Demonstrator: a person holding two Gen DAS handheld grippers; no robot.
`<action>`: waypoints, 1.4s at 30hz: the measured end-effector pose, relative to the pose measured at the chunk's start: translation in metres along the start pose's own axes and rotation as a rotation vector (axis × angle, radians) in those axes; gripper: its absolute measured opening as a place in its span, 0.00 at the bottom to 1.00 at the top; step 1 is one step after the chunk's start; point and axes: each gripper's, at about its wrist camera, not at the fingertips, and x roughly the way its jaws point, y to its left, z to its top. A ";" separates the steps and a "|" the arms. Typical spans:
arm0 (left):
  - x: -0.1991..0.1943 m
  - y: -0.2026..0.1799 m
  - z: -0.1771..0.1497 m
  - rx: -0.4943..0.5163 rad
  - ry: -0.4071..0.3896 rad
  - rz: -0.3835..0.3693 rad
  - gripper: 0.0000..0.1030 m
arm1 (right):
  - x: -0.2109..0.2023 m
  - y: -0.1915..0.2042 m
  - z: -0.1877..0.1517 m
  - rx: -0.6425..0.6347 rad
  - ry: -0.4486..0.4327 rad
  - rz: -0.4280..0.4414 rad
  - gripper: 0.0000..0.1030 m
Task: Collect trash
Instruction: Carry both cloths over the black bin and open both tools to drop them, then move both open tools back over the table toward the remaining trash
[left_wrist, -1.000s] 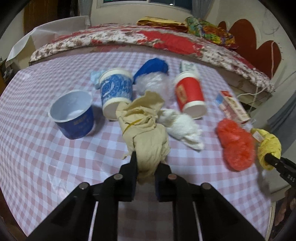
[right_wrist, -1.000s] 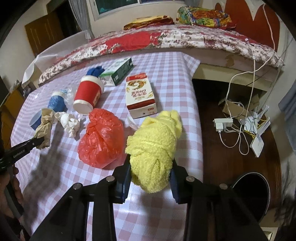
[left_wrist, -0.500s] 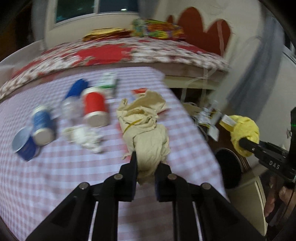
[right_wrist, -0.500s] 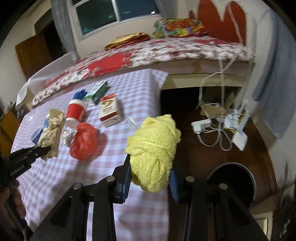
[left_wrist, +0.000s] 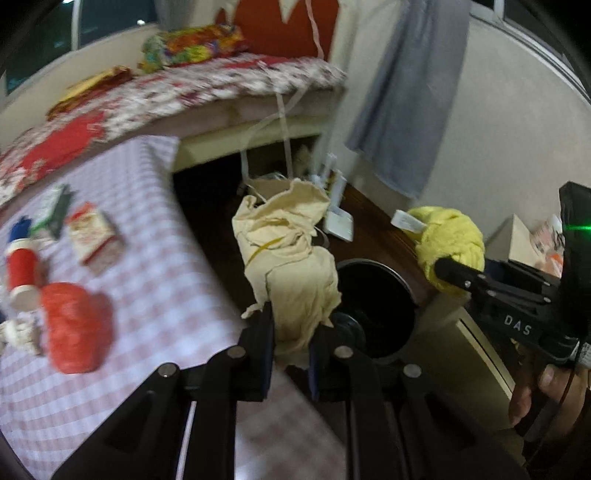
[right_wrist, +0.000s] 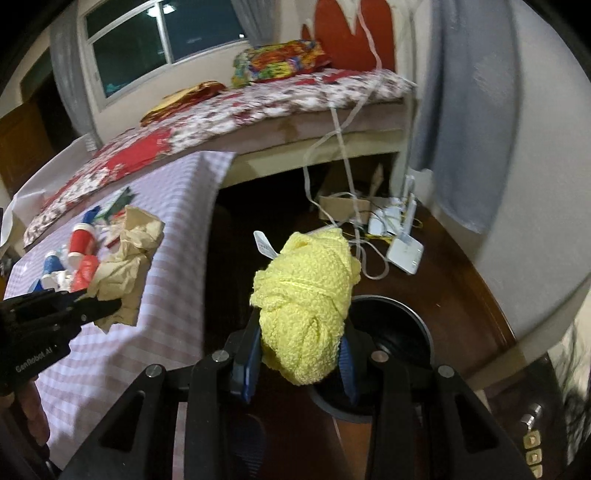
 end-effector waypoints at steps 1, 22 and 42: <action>0.007 -0.008 0.002 0.008 0.019 -0.013 0.16 | 0.002 -0.008 -0.002 0.006 0.004 -0.004 0.37; 0.174 -0.089 0.010 0.127 0.409 -0.075 0.16 | 0.115 -0.114 -0.061 0.095 0.268 0.020 0.37; 0.155 -0.078 0.005 0.111 0.362 0.040 0.85 | 0.120 -0.119 -0.062 0.049 0.319 -0.052 0.81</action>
